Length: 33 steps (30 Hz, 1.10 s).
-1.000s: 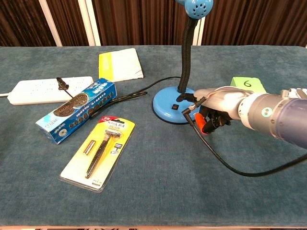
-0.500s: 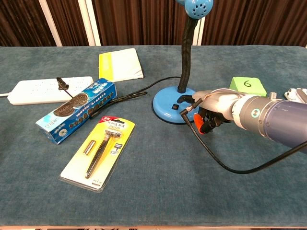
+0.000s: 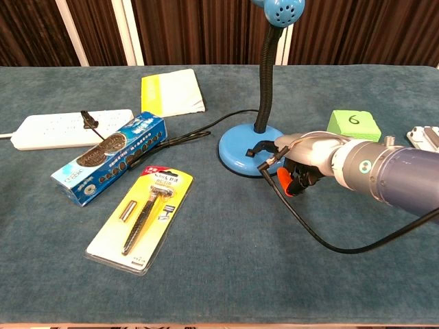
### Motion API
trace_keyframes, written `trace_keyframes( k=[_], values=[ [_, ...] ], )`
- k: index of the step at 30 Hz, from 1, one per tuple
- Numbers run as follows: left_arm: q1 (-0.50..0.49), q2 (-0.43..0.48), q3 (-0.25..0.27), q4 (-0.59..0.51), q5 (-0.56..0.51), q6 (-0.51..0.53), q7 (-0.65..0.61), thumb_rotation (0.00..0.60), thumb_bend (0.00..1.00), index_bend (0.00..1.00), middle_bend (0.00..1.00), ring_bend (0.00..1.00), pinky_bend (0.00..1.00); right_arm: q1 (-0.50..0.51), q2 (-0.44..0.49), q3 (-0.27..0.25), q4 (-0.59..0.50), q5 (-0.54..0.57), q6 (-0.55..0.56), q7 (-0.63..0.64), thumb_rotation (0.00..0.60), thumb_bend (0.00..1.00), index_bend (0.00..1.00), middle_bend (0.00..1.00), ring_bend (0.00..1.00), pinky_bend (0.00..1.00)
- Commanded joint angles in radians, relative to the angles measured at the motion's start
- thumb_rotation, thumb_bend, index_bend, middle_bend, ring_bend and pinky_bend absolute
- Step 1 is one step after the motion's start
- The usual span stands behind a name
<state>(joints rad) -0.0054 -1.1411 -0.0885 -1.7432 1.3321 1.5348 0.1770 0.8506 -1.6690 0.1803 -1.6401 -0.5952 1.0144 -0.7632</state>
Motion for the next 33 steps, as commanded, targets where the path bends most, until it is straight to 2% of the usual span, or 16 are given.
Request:
trace_keyframes(
  k=[1,14,33],
  values=[
    [0.0,-0.001,0.0,0.001,0.001,0.001,0.001,0.6,0.38,0.16,0.0,0.0,0.0,0.004,-0.001,-0.005,-0.001,0.0,0.003,0.001,0.6,0.83,0.0,0.8,0.87,0.93],
    [0.0,-0.002,0.0,0.002,0.001,0.004,0.001,0.6,0.38,0.16,0.0,0.0,0.0,0.033,-0.017,-0.033,-0.01,0.015,0.018,-0.029,0.6,0.83,0.0,0.8,0.87,0.97],
    [0.001,-0.004,0.002,0.007,0.01,0.011,0.005,0.6,0.38,0.16,0.0,0.0,0.0,0.088,-0.055,-0.089,-0.008,0.082,0.074,-0.163,0.6,0.83,0.0,0.8,0.87,1.0]
  ],
)
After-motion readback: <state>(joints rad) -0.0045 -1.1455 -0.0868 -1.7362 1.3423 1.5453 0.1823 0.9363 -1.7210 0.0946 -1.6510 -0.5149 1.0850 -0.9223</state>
